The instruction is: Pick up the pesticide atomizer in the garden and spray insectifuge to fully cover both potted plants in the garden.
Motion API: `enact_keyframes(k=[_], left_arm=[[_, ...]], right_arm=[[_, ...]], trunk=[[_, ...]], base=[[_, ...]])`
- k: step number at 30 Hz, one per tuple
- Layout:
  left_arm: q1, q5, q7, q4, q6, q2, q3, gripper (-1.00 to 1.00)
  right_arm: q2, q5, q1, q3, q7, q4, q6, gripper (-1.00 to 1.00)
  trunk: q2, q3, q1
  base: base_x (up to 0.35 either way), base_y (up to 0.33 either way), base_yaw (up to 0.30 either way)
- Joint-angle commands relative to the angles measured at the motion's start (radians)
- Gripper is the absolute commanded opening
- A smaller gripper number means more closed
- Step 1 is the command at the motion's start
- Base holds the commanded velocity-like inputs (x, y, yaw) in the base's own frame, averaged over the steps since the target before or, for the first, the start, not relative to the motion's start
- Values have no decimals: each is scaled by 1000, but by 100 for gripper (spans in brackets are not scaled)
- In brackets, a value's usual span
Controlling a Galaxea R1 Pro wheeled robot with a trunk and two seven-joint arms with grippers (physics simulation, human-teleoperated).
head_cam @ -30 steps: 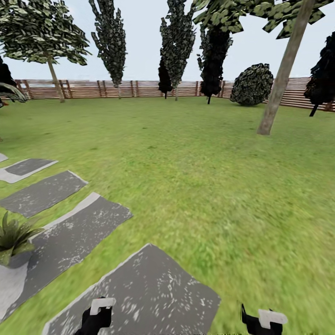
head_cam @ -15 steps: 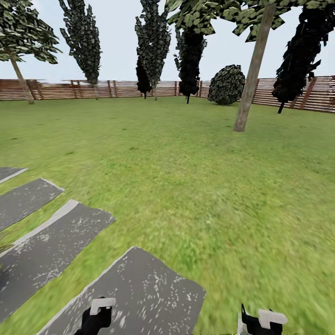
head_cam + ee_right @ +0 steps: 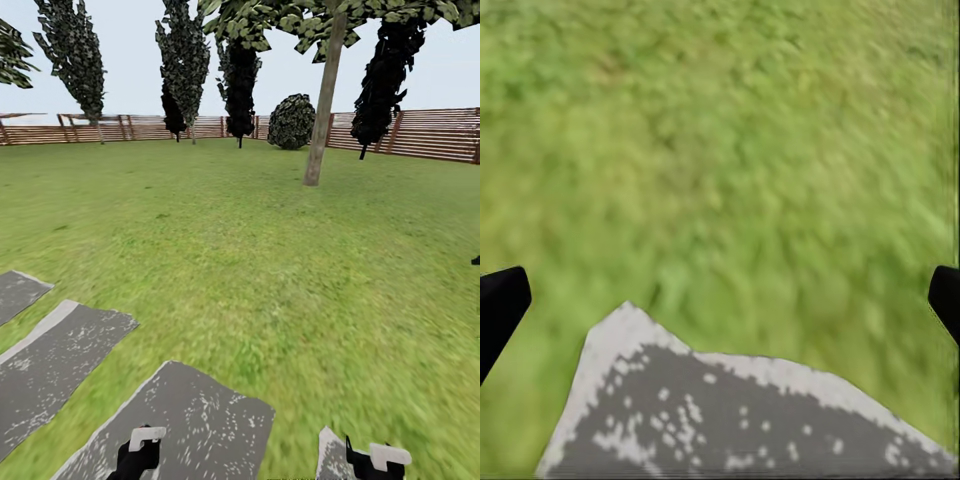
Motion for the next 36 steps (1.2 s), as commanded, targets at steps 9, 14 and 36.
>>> enact_keyframes(k=[9, 14, 36], left_arm=[[0, -2, -6, 1, -3, -3, 4, -100], [0, -2, -6, 1, -3, -3, 4, -100], [0, -2, -6, 1, -1, -3, 4, -100]], right_arm=[[1, 11, -1, -3, -7, 2, -3, 100], [1, 11, -1, -3, -7, 1, -3, 100], [1, 12, -1, -2, -7, 2, -3, 100]], trunk=[[0, -1, 0], [0, -1, 0], [0, -1, 0]], base=[[0, 0, -277], [-25, -37, -277], [-194, -228, -277]])
